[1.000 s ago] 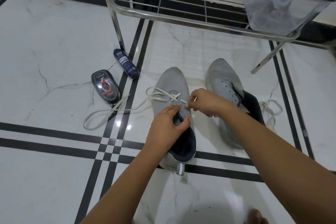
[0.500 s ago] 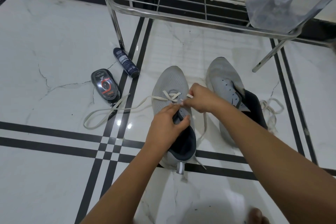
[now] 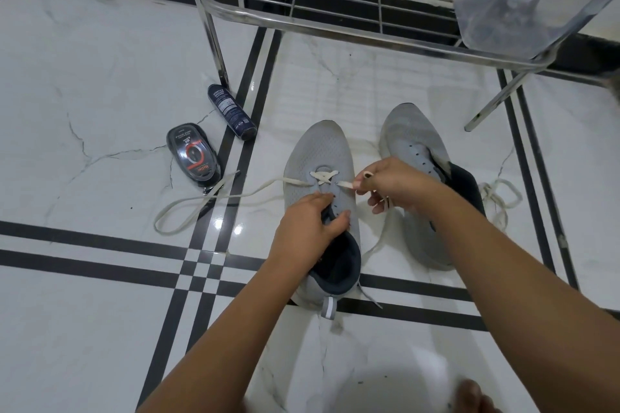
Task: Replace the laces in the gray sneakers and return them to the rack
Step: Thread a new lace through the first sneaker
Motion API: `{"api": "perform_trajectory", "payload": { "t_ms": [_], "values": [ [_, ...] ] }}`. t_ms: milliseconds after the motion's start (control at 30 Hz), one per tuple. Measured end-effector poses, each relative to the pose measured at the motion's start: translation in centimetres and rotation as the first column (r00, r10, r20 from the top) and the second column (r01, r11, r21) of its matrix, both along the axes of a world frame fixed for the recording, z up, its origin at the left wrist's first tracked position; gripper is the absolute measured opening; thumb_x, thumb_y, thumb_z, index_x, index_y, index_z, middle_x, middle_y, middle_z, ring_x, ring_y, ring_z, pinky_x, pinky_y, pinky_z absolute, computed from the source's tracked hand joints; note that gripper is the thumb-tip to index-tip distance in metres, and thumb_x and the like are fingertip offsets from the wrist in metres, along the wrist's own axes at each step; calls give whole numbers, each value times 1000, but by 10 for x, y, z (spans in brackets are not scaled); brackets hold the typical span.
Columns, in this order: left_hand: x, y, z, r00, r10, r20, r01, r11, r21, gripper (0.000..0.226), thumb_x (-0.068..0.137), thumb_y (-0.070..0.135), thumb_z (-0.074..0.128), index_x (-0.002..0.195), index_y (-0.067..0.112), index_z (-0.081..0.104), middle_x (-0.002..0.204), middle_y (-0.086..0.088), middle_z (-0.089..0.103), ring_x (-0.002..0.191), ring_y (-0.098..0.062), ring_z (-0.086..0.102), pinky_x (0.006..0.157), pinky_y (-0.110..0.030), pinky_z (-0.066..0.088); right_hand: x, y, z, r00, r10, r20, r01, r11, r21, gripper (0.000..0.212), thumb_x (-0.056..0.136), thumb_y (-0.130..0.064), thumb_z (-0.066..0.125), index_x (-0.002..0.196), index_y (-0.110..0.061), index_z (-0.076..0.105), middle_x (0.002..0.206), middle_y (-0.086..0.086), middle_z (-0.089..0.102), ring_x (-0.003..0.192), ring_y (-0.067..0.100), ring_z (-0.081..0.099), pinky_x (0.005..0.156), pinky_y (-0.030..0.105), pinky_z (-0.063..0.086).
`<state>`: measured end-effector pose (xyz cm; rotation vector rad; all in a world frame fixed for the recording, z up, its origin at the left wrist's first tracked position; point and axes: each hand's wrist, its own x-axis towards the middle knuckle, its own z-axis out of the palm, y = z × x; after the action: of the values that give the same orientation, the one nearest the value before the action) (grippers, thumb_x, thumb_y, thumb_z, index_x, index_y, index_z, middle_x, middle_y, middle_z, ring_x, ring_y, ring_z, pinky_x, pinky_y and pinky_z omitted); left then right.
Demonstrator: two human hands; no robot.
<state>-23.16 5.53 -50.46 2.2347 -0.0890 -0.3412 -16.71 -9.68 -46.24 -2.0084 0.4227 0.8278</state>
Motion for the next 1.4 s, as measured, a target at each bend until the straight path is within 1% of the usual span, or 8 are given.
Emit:
{"api": "perform_trajectory", "payload": {
  "t_ms": [133,233,433,733,933,1133,1267,1400],
  "values": [
    [11,15,3,983,81,168,-68,994,-81,40,92,32,56,127,12,56,130,-4,55,122,-18,48,98,-18,30,2,5,4,980,153,125,-126,971,-205,38,83,-10,68,119,-1,60,101,12,61,86,22,60,71,23,47],
    [39,38,-6,984,60,170,-98,969,226,48,92,36,54,133,14,47,131,-7,54,124,-24,45,104,-38,30,2,12,18,930,280,237,-194,925,-328,39,85,-11,63,123,-8,58,123,7,57,117,19,52,90,23,38],
    [46,44,5,990,137,17,-137,964,229,21,85,41,62,80,22,56,79,2,62,94,-25,58,91,-39,39,4,47,25,976,159,148,-131,974,-184,28,89,-23,56,86,3,67,74,7,63,41,12,45,41,19,33],
    [21,48,42,999,-35,-27,29,981,-190,16,83,37,65,86,24,72,90,6,66,80,2,58,75,-10,43,6,49,24,989,96,-111,-103,993,-58,17,83,-8,53,68,-15,51,57,0,46,43,9,22,39,16,15],
    [62,37,27,951,-307,27,293,928,230,29,89,35,58,116,23,63,120,1,54,112,-20,48,98,-43,36,6,27,37,983,86,-160,-72,993,95,15,89,-12,53,80,-10,65,64,-4,59,39,4,21,35,13,17],
    [65,41,9,973,203,-107,-207,978,-32,16,94,20,52,98,9,64,81,0,56,76,-16,53,59,-23,39,9,6,47,992,65,-109,-63,998,28,19,93,-12,50,84,-9,66,67,-2,59,40,4,25,35,13,18],
    [65,33,30,990,22,-142,-43,989,-143,45,87,26,56,131,25,48,134,2,46,121,-17,46,104,-38,38,11,6,50,981,166,-103,-166,986,12,20,94,-14,50,90,-8,69,67,-2,61,43,6,26,39,16,19],
    [68,26,53,988,-117,-102,99,980,-171,12,90,31,59,97,25,66,90,7,66,92,-12,60,86,-30,47,11,9,49,976,195,-101,-185,978,99,21,96,-21,52,92,-8,68,66,-3,60,42,5,27,38,16,19]
  ]
}}
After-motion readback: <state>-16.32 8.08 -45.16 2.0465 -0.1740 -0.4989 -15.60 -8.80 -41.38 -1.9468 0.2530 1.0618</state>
